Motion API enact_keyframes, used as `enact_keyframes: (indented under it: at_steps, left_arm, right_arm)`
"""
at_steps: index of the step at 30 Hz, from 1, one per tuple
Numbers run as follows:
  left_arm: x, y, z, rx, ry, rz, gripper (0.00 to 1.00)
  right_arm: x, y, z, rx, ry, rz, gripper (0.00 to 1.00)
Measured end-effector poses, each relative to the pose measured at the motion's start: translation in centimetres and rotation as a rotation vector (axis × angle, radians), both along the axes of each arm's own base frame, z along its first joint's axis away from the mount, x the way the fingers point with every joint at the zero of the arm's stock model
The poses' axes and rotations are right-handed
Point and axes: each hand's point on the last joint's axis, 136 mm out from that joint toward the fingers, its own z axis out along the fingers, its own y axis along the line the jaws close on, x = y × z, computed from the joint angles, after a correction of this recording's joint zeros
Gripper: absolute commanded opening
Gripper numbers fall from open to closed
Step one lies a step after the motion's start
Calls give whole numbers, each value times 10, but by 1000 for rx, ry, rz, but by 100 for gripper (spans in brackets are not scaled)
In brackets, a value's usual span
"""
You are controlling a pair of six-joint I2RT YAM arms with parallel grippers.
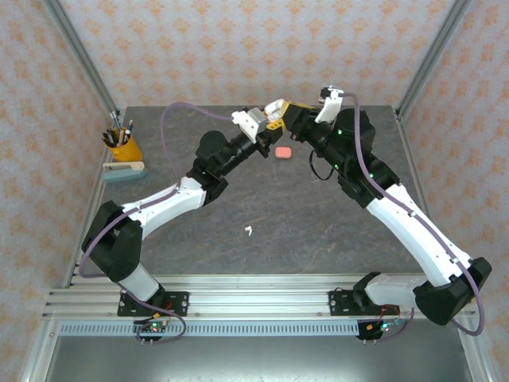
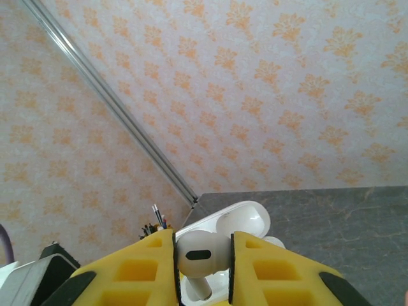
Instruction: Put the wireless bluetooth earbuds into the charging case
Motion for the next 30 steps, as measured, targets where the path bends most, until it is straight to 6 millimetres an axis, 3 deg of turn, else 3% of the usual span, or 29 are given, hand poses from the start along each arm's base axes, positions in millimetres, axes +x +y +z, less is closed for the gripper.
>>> enact_keyframes:
  at_steps: [6,15,30]
  left_arm:
    - [2,0,-1,-2,6,5,0]
    - [1,0,12,-22,-11,2,0]
    - [2,0,12,-34,2,-3,0]
  right_arm:
    - [0,9,2,9,-12,43,22]
    - [5,23,-4,3,-3,93,21]
    - [7,27,-8,-2,5,106,21]
